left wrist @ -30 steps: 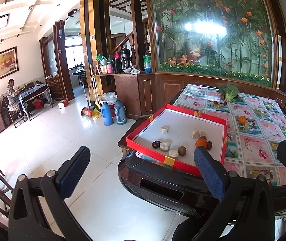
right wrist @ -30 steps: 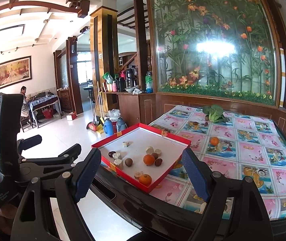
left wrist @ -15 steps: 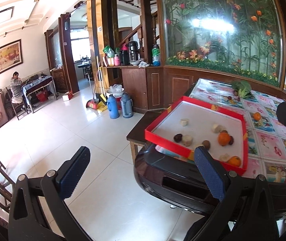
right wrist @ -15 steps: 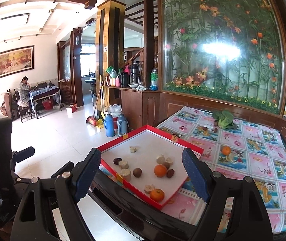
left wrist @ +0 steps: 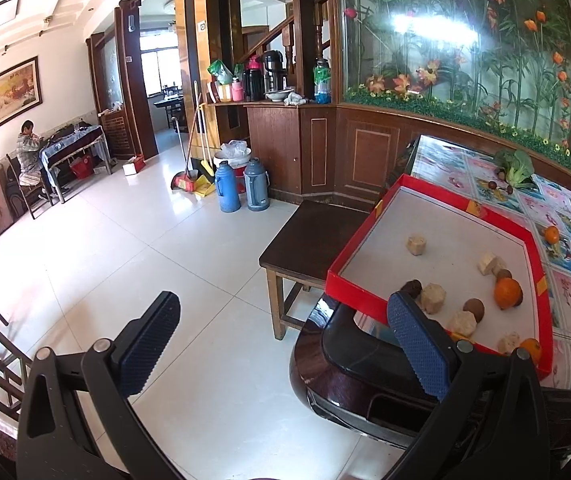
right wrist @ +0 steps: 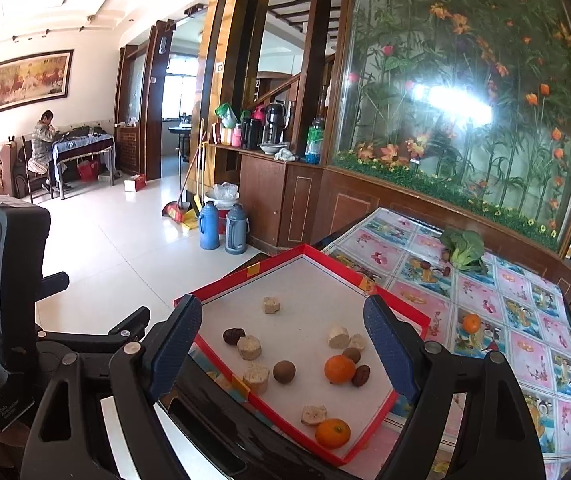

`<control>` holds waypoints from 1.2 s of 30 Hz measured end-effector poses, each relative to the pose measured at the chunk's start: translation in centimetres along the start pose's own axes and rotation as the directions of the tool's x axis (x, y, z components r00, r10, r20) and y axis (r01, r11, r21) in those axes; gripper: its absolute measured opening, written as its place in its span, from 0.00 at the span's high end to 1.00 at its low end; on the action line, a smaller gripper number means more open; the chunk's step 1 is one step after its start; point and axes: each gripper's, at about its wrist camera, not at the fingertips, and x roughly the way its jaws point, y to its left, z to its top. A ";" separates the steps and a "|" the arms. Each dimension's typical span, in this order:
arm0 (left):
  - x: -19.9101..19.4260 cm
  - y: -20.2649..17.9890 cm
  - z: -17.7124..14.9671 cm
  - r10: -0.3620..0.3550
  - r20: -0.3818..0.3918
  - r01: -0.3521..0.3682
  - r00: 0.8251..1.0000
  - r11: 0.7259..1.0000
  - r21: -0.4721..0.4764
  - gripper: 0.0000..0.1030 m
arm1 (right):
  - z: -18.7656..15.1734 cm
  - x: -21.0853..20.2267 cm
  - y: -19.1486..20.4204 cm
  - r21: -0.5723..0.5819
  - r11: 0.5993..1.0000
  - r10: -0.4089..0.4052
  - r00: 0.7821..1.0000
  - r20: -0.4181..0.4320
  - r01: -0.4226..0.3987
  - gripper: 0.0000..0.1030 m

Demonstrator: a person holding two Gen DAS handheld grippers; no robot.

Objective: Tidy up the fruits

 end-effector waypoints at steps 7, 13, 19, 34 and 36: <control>0.6 0.2 2.5 0.035 -0.011 -0.035 0.999 0.999 0.016 0.00 | 1.9 2.1 -1.3 0.015 1.000 -0.007 1.000 -0.020 0.007 0.19; 0.4 -1.6 5.0 0.081 -0.013 -0.080 0.997 0.996 0.028 0.00 | 1.5 2.9 -4.6 0.067 0.998 -0.007 0.999 -0.048 0.010 0.19; -1.8 -5.2 6.2 0.095 0.020 -0.096 0.995 0.994 0.060 0.00 | 0.3 2.0 -8.2 0.109 0.994 -0.003 0.999 -0.046 0.008 0.19; -6.9 -12.0 6.9 0.086 0.048 -0.090 0.995 0.993 0.079 0.00 | -0.1 -2.1 -12.8 0.168 0.984 0.061 0.998 -0.014 -0.058 0.19; -7.3 -12.6 7.0 0.086 0.047 -0.090 0.995 0.993 0.083 0.00 | -0.2 -2.5 -12.9 0.155 0.986 0.058 0.998 -0.002 -0.057 0.19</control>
